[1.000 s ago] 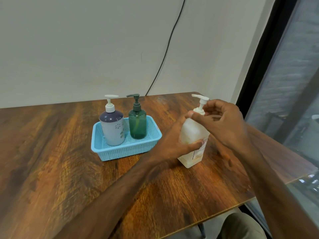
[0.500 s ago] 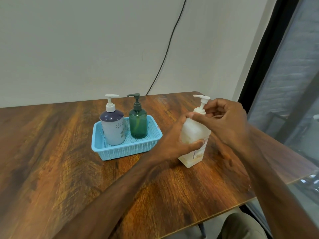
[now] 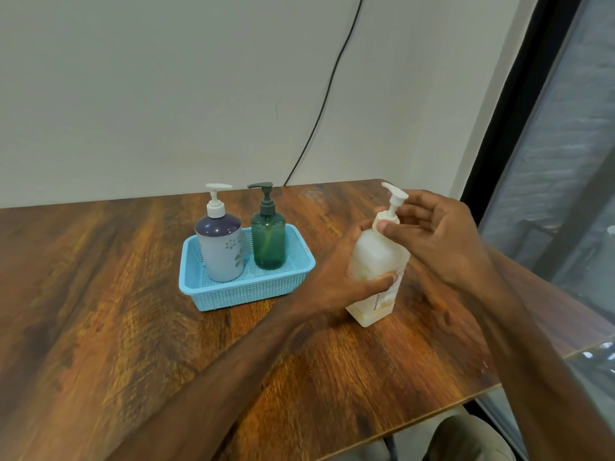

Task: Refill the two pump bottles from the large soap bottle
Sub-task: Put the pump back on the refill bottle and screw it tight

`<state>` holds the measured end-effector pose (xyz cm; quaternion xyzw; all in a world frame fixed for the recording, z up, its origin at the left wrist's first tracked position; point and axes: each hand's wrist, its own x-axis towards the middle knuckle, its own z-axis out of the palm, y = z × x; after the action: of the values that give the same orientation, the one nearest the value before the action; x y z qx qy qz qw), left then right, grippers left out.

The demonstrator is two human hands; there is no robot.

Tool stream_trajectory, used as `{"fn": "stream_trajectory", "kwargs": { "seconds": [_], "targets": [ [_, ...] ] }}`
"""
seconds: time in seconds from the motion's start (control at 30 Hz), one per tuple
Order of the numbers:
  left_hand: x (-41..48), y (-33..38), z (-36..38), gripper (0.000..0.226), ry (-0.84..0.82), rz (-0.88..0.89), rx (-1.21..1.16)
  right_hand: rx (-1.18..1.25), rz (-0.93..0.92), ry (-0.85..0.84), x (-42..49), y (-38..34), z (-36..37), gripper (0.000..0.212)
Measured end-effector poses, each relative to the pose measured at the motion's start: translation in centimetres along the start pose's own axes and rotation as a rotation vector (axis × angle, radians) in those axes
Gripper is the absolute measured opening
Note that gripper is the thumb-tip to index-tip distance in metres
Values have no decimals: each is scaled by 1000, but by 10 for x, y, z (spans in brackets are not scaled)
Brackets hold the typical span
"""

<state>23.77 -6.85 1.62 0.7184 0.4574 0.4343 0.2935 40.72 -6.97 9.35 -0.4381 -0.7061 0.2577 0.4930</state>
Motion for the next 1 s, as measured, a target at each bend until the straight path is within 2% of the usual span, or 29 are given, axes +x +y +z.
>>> {"fn": "stream_trajectory", "kwargs": {
  "seconds": [0.1,0.23,0.33,0.4,0.5,0.67,0.8,0.83,1.0],
  "targets": [
    [1,-1,0,78,7,10,0,-67,-22,77,-1,0,8,57],
    [0,-1,1,79,5,15,-15,14,-16,-19,0,0,2,56],
    [-1,1,0,72,9,18,-1,-36,-17,40,1,-1,5,53],
    [-2,0,0,77,-1,24,2,-77,-10,23,1,-1,7,50],
    [-1,1,0,82,-2,24,-8,73,7,-64,1,-1,0,45],
    [-1,0,0,71,10,17,4,-69,-44,67,2,1,10,49],
    [-1,1,1,80,6,30,-19,72,15,-174,2,3,-1,47],
    [-1,1,1,83,6,29,-23,78,11,-186,1,3,-3,46],
    [0,-1,0,74,-7,7,-30,-100,3,70,-3,5,17,45]
  ]
}}
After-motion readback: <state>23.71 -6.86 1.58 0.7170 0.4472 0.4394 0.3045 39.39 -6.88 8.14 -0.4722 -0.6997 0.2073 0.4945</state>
